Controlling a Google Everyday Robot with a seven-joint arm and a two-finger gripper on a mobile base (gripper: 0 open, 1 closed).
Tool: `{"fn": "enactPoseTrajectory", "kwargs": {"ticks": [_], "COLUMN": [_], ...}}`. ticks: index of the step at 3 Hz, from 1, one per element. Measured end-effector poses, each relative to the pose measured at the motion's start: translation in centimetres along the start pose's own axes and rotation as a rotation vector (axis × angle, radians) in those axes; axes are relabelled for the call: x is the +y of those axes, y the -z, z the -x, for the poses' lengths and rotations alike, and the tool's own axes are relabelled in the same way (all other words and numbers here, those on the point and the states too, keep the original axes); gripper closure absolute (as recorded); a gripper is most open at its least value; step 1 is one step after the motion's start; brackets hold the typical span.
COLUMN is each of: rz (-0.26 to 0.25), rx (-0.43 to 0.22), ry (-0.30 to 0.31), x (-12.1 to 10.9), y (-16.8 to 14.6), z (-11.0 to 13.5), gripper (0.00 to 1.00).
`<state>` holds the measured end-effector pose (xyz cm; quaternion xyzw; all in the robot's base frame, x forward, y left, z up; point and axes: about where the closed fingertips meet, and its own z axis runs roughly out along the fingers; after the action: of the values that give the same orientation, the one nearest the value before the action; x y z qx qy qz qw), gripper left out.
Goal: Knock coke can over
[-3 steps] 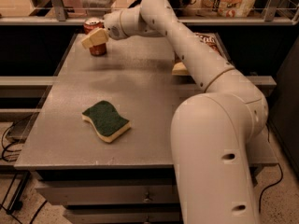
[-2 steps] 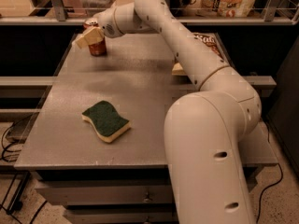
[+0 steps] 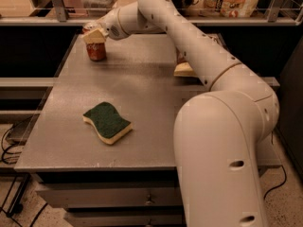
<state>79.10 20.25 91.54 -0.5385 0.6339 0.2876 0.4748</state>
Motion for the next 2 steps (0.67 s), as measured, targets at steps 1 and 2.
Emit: {"fn": "enactPoseTrajectory", "kwargs": {"ticks": [1,2], "rz": [-0.048,-0.064], "rx": [0.074,0.12], "ry": [0.006,0.022], "x": [0.1,0.4], "y": [2.9,4.3], "z": [-1.8,-2.5], "gripper": [0.88,1.0]}}
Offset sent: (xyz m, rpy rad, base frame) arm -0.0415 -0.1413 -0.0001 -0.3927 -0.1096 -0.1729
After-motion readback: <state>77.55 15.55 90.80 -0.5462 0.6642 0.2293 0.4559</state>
